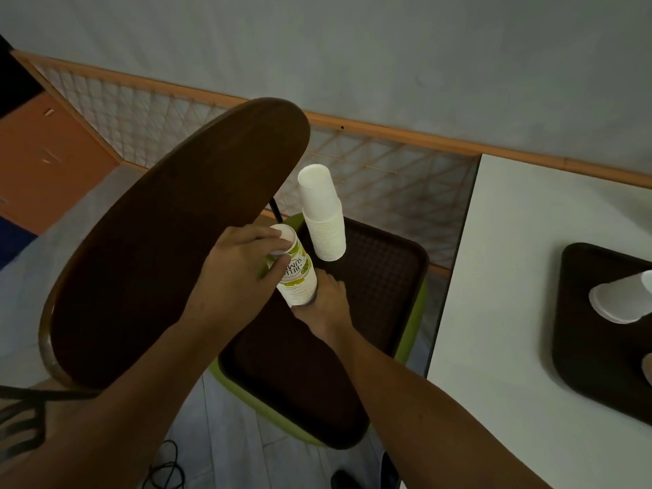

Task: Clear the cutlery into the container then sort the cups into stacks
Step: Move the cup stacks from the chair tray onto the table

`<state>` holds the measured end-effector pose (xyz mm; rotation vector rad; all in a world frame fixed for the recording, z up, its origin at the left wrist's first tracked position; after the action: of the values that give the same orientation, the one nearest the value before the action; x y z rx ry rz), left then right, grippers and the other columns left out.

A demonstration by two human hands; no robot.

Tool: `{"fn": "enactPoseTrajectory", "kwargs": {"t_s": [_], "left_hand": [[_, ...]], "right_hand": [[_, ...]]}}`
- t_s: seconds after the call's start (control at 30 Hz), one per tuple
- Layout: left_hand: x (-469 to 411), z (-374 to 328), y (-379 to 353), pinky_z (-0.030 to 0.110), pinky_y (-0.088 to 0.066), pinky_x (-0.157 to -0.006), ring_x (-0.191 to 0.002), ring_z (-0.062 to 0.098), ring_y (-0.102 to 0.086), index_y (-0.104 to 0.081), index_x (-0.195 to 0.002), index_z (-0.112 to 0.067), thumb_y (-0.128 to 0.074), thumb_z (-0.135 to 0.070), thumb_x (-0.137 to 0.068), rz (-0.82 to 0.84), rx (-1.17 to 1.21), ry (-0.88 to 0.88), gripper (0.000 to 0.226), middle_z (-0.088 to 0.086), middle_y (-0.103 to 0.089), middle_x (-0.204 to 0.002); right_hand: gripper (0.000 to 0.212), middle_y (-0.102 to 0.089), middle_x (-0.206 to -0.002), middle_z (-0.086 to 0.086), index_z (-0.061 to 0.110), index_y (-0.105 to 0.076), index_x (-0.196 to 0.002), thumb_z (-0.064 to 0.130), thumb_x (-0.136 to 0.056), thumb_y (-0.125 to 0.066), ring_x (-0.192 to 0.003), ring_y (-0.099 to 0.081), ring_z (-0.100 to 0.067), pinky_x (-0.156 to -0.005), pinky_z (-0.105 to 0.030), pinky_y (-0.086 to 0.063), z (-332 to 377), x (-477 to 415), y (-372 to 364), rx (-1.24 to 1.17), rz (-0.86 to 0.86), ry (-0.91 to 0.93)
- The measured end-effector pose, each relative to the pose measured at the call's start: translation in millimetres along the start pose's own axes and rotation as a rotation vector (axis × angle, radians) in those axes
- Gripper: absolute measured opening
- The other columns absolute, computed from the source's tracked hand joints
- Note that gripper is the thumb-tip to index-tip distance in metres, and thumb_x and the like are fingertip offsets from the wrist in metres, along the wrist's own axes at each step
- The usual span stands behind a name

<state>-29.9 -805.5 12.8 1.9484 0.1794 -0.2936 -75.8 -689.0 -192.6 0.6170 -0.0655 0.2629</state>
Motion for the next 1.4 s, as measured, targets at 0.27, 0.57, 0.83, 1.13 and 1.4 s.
{"fn": "enactPoseTrajectory", "kwargs": {"t_s": [0.27,0.57,0.83,1.13,1.4], "left_hand": [[-23.0,-59.3,17.4,0.038,-0.058,-0.087,-0.111,0.024,-0.062,-0.078,-0.113,-0.011,-0.077,-0.02,-0.088,-0.075,0.011,-0.09,0.027,0.005,-0.071,-0.119],[-90.4,-188.7,11.5,0.025,-0.048,-0.092,-0.111,0.021,-0.061,-0.08,-0.107,-0.016,-0.078,-0.021,-0.089,-0.196,0.128,-0.241,0.018,0.003,-0.068,-0.123],[-159.2,-319.2,-29.0,0.033,-0.061,-0.092,-0.11,0.013,-0.067,-0.08,-0.11,-0.022,-0.079,-0.022,-0.088,-0.119,0.445,-0.221,0.022,0.001,-0.064,-0.134],[-243.5,-445.4,-130.8,0.023,-0.06,-0.085,-0.104,0.008,-0.071,-0.076,-0.107,-0.028,-0.081,-0.025,-0.087,0.156,0.666,-0.173,0.021,-0.011,-0.07,-0.125],[-280.7,-499.7,-238.9,0.021,-0.061,-0.074,-0.096,0.002,-0.073,-0.056,-0.136,-0.039,-0.083,-0.017,-0.085,0.414,0.811,-0.156,0.062,-0.012,-0.068,-0.118]], "right_hand": [[0.076,-0.053,-0.12,0.001,0.021,-0.053,-0.134,0.022,-0.066,-0.089,-0.106,-0.046,-0.006,-0.08,-0.014,-0.038,5.9,13.3,63.2,-0.168,-0.036,0.003],[0.081,-0.061,-0.119,0.003,0.028,-0.051,-0.13,0.041,-0.06,-0.088,-0.111,-0.059,-0.014,-0.089,-0.037,-0.058,-11.4,11.1,208.6,-0.182,-0.226,0.004],[0.081,-0.056,-0.117,-0.002,0.019,-0.049,-0.134,0.033,-0.066,-0.091,-0.11,-0.056,-0.016,-0.081,-0.028,-0.051,-65.6,6.2,375.3,-0.084,-0.318,-0.06],[0.079,-0.063,-0.126,-0.003,0.016,-0.048,-0.135,0.032,-0.07,-0.09,-0.112,-0.063,-0.024,-0.08,-0.029,-0.047,-168.8,-10.9,533.0,-0.008,-0.255,-0.189],[0.085,-0.062,-0.134,-0.002,0.019,-0.046,-0.141,0.028,-0.07,-0.091,-0.122,-0.059,-0.025,-0.089,-0.029,-0.048,-270.7,-31.0,582.0,0.003,-0.18,-0.31]]}}
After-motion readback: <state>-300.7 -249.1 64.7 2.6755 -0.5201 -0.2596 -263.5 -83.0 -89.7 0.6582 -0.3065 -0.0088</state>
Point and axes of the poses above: each hand's wrist, its own x-axis away from the middle knuckle, its own y-axis out of the back of the hand, z = x × y, the point moved 4 cm from there along -x, towards the middle knuckle
